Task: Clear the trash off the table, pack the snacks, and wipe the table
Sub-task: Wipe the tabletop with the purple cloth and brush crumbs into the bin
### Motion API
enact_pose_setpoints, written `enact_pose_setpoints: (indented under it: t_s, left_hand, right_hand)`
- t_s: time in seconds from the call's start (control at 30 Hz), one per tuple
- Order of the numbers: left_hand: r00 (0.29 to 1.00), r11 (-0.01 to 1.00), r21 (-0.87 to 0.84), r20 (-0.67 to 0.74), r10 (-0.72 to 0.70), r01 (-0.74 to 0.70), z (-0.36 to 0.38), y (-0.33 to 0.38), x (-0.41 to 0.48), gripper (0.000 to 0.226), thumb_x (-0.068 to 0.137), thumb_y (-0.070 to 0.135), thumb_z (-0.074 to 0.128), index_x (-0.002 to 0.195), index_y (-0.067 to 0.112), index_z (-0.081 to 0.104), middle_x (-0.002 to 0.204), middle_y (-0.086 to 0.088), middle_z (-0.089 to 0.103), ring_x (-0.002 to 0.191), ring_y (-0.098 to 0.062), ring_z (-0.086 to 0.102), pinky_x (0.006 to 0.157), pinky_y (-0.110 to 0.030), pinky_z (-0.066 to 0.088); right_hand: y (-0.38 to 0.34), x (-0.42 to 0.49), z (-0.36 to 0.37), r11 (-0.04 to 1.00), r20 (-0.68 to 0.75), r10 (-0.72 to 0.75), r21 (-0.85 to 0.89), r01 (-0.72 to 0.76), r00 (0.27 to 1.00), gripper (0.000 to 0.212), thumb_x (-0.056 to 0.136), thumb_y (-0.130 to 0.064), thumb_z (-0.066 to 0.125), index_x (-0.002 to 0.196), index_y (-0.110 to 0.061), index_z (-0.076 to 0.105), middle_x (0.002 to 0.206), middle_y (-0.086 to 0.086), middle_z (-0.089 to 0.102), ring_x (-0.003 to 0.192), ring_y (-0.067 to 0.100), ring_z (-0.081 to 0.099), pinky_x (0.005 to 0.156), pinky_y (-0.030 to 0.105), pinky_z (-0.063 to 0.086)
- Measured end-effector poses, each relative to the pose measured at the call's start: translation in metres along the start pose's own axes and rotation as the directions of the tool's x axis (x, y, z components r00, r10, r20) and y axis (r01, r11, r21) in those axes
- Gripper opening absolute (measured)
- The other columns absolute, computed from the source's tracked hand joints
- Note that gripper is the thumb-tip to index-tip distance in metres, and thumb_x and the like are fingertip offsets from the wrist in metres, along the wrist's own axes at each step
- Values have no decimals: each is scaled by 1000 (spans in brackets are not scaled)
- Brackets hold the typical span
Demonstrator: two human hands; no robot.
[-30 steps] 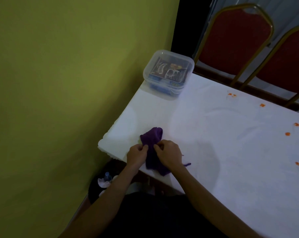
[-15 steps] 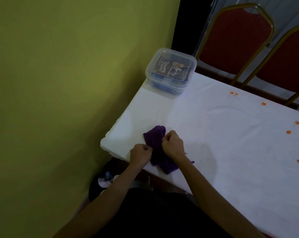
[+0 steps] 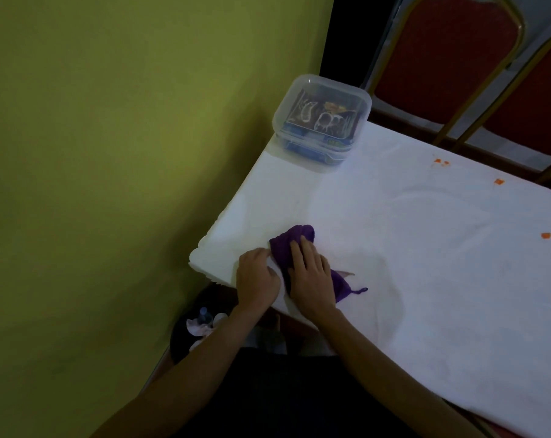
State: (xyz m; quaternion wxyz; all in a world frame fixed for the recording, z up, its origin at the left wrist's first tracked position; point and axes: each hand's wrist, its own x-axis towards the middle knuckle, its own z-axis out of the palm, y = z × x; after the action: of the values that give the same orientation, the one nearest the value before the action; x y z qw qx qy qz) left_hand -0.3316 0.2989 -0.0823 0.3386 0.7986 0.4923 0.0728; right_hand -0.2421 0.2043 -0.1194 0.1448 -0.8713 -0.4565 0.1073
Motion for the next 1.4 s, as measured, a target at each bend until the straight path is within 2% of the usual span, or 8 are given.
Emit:
enact_pose_setpoints:
  t_s: [0.13, 0.3, 0.4, 0.53, 0.67, 0.9, 1.2, 1.4]
  left_hand:
    - [995, 990, 137, 95, 28, -41, 12, 6, -1, 58, 95, 14, 49, 151, 12, 33, 162, -6, 26, 152, -22, 14, 124, -42, 8]
    - [980, 921, 362, 181, 82, -144, 34, -8, -13, 71, 98, 25, 38, 157, 8, 4, 166, -11, -8, 153, -28, -7, 122, -57, -1]
    - [981, 916, 371, 166, 97, -154, 42, -9, -11, 70, 100, 30, 35, 157, 6, 2, 165, -13, -8, 153, -30, -7, 121, -58, 0]
    - [979, 893, 414, 169, 114, -175, 49, -5, -4, 67, 99, 36, 23, 157, 5, 6, 165, -14, -2, 153, -29, -3, 122, -57, 3]
    - [957, 858, 427, 180, 230, -286, 58, -6, 2, 67, 95, 33, 17, 155, 2, 20, 164, -16, 12, 152, -31, 11, 120, -60, 12]
    - [873, 784, 389, 276, 403, -484, 94, 30, 6, 66, 96, 32, 21, 154, 1, 20, 164, -16, 12, 153, -29, 12, 121, -58, 8]
    - [807, 711, 393, 377, 454, -583, 140, 91, 16, 66, 99, 35, 25, 156, 5, 14, 166, -13, 4, 154, -25, 0, 122, -56, 7]
    - [863, 743, 441, 262, 431, -504, 161, 127, 73, 66, 99, 37, 28, 155, 3, 21, 165, -13, 12, 153, -27, 10, 120, -60, 10]
  right_hand:
    - [34, 0, -11, 997, -14, -24, -70, 23, 1000, 66, 98, -10, 49, 157, -10, 19, 164, 13, 17, 153, 28, 14, 123, 50, 18]
    - [97, -32, -29, 904, -192, 404, -64, -422, 894, 66, 95, -3, 49, 154, 1, 20, 155, 27, 30, 143, 41, 32, 117, 55, 30]
    - [56, -41, -15, 860, -180, 491, -58, -507, 852, 62, 96, -8, 50, 152, 3, 24, 151, 32, 33, 137, 48, 38, 110, 60, 36]
    - [-6, -42, -4, 934, -109, 343, -69, -351, 933, 55, 99, -38, 47, 143, -3, 44, 141, 25, 49, 124, 40, 53, 102, 53, 44]
    - [32, -38, -18, 937, -148, 309, -123, -327, 940, 51, 97, -38, 57, 134, -2, 52, 124, 19, 59, 109, 35, 57, 94, 48, 47]
    - [119, -72, -47, 655, -307, 727, 43, -754, 614, 55, 97, -28, 54, 142, 3, 42, 140, 27, 49, 124, 44, 49, 102, 58, 39]
    - [160, -37, -59, 847, -189, 507, -72, -526, 841, 67, 96, -34, 42, 154, -5, 27, 162, 15, 26, 150, 31, 22, 122, 53, 18]
    - [241, 1, -82, 763, -288, 627, 35, -646, 724, 63, 93, -31, 43, 148, -2, 38, 158, 17, 32, 147, 34, 27, 121, 55, 17]
